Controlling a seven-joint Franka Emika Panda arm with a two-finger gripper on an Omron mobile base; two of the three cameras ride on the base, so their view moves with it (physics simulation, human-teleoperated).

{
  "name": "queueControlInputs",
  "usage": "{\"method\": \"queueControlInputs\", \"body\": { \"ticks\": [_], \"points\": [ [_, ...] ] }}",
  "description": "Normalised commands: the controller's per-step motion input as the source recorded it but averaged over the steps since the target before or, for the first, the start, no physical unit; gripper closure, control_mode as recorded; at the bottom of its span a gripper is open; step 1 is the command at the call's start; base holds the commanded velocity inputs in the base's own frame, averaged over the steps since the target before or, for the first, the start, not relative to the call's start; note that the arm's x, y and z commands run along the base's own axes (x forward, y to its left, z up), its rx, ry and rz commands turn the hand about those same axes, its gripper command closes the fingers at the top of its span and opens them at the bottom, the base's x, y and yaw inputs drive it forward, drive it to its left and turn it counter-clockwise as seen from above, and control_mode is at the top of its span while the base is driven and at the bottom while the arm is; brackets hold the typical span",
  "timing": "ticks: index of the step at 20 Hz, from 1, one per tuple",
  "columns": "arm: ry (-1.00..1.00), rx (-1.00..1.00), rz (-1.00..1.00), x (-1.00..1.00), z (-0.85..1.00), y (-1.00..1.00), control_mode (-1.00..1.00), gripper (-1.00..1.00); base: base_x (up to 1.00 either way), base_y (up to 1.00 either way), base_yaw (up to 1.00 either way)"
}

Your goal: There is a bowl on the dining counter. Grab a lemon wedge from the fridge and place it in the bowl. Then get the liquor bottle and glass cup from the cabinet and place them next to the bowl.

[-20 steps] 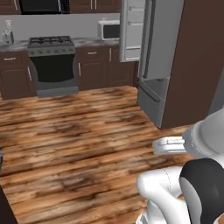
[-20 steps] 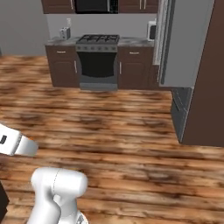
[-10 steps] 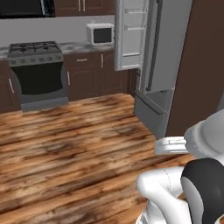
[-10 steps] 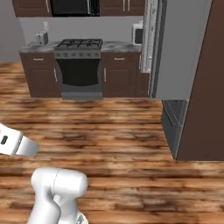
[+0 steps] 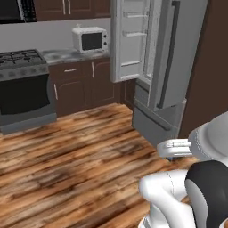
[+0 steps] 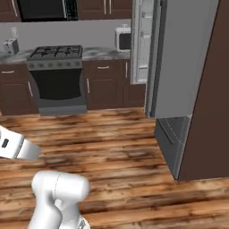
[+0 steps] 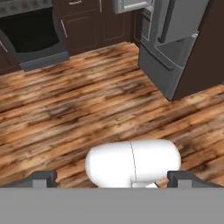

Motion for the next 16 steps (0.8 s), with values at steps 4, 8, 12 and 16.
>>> {"method": "queueControlInputs", "body": {
  "ticks": [4, 8, 12, 16],
  "points": [
    [0.00, 0.00, 0.00, 0.00, 0.00, 0.00, 1.00, -1.00, 1.00, 0.78, -0.26],
    [0.00, 0.00, 0.00, 0.00, 0.00, 0.00, 1.00, -1.00, 1.00, 0.79, -0.26],
    [0.00, 0.00, 0.00, 0.00, 0.00, 0.00, 1.00, -1.00, 1.00, 0.77, -0.26],
    [0.00, 0.00, 0.00, 0.00, 0.00, 0.00, 1.00, -1.00, 1.00, 0.78, -0.26]
  ]
}}
